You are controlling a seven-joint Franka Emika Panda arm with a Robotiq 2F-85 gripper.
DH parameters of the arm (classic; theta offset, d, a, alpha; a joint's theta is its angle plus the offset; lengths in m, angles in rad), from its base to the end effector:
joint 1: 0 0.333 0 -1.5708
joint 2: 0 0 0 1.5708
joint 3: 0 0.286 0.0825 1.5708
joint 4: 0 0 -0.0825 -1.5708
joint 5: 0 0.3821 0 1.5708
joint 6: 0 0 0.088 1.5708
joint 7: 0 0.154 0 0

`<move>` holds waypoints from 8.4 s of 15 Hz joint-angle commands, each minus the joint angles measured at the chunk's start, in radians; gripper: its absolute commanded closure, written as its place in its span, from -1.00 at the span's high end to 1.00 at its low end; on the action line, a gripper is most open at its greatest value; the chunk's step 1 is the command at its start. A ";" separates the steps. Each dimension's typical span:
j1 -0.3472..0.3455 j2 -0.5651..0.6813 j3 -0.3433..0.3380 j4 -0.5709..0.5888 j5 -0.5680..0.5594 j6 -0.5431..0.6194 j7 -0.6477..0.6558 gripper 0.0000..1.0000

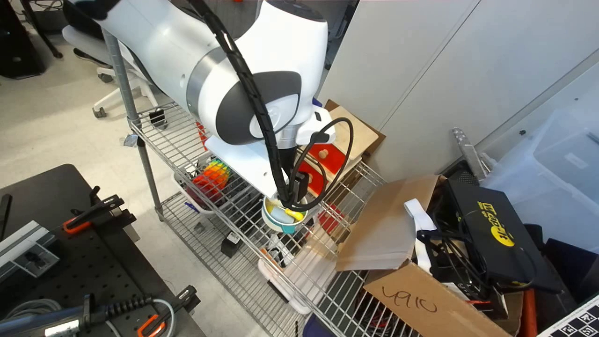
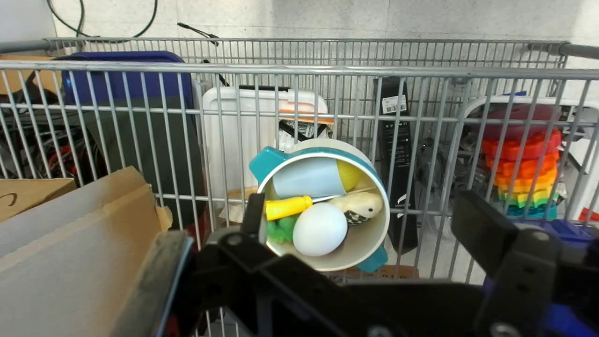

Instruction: Put the ball in the blue container

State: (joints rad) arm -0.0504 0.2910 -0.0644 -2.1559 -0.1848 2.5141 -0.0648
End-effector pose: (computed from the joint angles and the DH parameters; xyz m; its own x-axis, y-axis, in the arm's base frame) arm 0.5633 -0.0695 0.1954 0.9936 0.1025 0.0472 0.0951 -0.9857 0.1392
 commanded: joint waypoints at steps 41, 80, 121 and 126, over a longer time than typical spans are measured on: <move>-0.005 0.305 -0.023 0.204 0.045 0.155 0.058 1.00; 0.000 0.443 -0.022 0.382 0.093 0.138 0.049 1.00; -0.006 0.462 -0.009 0.380 0.101 0.128 0.041 0.74; -0.010 0.465 -0.005 0.383 0.106 0.124 0.038 -0.16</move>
State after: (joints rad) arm -0.0495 0.7466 -0.0826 -1.7881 -0.0920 2.6552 -0.0144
